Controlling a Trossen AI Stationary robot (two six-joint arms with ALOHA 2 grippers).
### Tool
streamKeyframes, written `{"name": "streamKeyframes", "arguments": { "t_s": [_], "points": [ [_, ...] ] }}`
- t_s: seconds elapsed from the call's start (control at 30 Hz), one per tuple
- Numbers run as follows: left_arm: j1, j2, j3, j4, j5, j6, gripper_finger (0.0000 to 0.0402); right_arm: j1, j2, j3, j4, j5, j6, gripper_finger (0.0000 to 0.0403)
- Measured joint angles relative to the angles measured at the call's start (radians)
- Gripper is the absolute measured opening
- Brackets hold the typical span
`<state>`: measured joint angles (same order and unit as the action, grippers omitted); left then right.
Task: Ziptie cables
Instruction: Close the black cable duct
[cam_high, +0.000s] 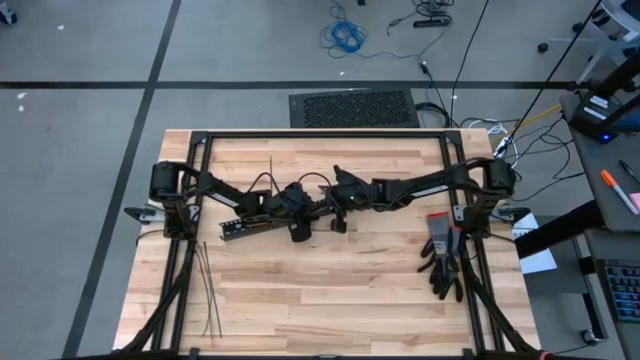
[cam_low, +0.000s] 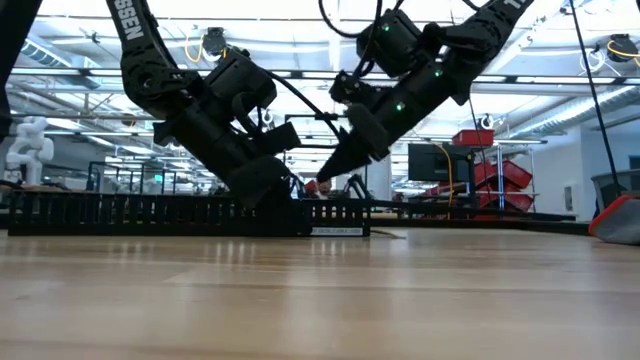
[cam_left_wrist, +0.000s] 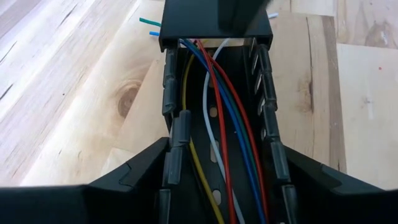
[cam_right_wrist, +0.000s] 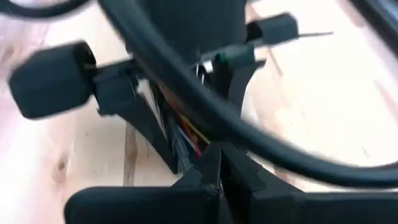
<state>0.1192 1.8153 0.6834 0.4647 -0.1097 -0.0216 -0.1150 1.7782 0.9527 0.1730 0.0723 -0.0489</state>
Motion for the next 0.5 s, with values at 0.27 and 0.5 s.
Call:
{"name": "streamKeyframes", "arguments": {
  "t_s": [0.27, 0.5],
  "points": [
    [-0.001, 0.000, 0.000, -0.003, 0.000, 0.000, 0.0240, -0.006, -0.042, 0.002, -0.098, 0.021, 0.003, 0.0000],
    [-0.001, -0.001, 0.001, -0.007, 0.001, 0.001, 0.0240, -0.010, -0.055, 0.002, -0.214, 0.114, 0.011, 0.0000]
  ]
}}
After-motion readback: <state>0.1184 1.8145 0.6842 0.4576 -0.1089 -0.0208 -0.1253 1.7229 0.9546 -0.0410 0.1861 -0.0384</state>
